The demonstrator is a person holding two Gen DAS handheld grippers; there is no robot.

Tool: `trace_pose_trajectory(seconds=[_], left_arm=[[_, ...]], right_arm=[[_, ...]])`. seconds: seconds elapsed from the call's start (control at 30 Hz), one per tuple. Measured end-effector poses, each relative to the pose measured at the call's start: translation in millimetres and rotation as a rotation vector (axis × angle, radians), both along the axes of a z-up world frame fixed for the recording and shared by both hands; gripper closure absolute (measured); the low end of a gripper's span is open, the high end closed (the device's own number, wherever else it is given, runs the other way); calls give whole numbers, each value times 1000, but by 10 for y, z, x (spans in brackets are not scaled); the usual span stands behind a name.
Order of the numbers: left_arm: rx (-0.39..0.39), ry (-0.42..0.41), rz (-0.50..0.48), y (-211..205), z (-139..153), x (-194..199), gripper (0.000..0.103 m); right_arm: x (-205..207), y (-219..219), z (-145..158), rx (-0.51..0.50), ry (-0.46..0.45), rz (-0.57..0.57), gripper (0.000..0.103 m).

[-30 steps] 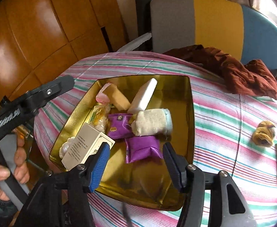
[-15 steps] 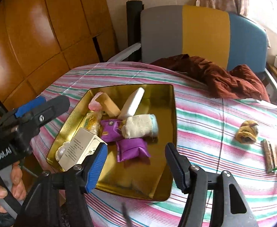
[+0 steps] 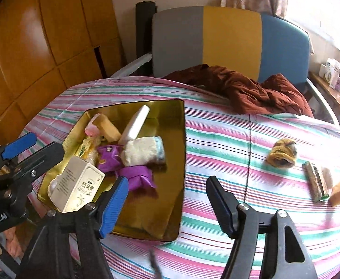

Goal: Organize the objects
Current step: 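Withdraw both tools from the tray toward the remaining items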

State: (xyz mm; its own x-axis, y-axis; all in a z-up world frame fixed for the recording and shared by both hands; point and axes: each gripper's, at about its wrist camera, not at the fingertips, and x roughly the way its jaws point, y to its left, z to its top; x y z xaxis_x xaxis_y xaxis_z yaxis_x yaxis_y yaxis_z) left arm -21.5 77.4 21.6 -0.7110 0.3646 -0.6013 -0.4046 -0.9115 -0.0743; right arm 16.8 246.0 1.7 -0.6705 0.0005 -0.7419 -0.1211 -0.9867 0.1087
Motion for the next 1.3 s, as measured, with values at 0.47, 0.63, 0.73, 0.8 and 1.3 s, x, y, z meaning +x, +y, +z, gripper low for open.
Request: trace_pose_trajectory(seconds=[0.47, 0.63, 0.73, 0.8, 1.3], left_arm=[[-50, 2, -60, 210, -63, 94, 15], [-67, -3, -79, 286, -89, 119, 15], [-77, -4, -93, 341, -104, 131, 15], [-84, -6, -104, 391, -113, 142, 15], [-116, -34, -237, 870, -207, 207, 15]], right_arm=[[95, 384, -81, -9, -22, -86, 33], [124, 629, -98, -12, -32, -136, 33], [143, 818, -99, -18, -38, -168, 33], [163, 991, -106, -20, -47, -202, 33], [760, 2773, -153, -133, -79, -646, 33]])
